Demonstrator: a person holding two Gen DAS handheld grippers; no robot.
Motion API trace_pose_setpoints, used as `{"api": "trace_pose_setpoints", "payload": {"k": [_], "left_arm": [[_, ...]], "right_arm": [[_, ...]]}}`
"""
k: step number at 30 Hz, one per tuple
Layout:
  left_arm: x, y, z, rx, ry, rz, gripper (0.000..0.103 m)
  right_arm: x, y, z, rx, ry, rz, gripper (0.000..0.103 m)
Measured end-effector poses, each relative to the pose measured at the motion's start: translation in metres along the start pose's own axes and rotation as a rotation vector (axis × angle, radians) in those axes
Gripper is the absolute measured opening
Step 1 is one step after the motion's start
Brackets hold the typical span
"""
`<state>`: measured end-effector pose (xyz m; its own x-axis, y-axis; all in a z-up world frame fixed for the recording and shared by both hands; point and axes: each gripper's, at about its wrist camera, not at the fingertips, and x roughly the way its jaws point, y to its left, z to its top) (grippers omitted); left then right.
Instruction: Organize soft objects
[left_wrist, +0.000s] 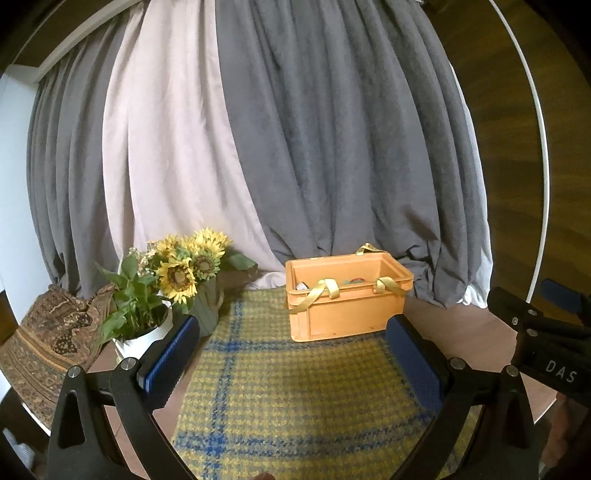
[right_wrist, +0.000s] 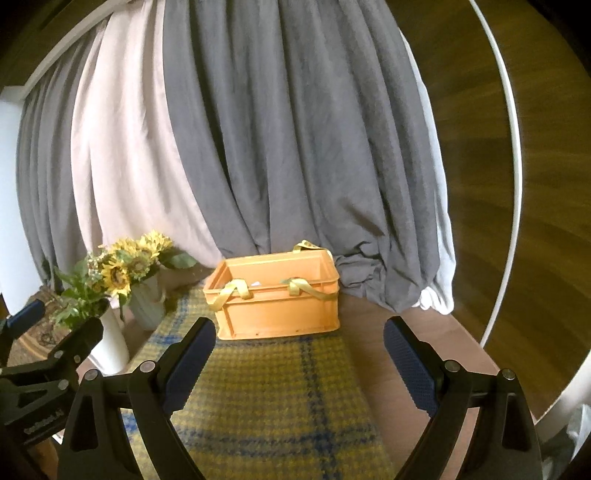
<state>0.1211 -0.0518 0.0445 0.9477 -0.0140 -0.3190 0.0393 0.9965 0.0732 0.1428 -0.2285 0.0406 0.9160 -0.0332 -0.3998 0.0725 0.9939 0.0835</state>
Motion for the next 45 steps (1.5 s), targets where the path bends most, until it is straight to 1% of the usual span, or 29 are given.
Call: {"api": "trace_pose_setpoints", "payload": {"k": [9, 17, 23, 30, 45], "left_arm": [[-0.013, 0.007, -0.006, -0.012, 0.001, -0.002, 0.103], [-0.022, 0.01, -0.009, -0.017, 0.0, -0.01, 0.103], [-0.027, 0.012, -0.009, -0.016, -0.005, -0.002, 0.103], [-0.031, 0.012, -0.009, -0.016, -0.014, -0.001, 0.103], [-0.039, 0.009, -0.008, -0.005, -0.029, 0.006, 0.103]], "right_arm": [[-0.022, 0.006, -0.007, 0.003, -0.002, -0.001, 0.094], [-0.029, 0.009, -0.011, 0.005, 0.002, 0.005, 0.094], [-0.033, 0.011, -0.013, 0.003, 0.003, 0.008, 0.094], [-0.04, 0.015, -0.014, -0.003, -0.011, 0.011, 0.094], [-0.045, 0.01, -0.013, 0.002, -0.023, 0.003, 0.094]]}}
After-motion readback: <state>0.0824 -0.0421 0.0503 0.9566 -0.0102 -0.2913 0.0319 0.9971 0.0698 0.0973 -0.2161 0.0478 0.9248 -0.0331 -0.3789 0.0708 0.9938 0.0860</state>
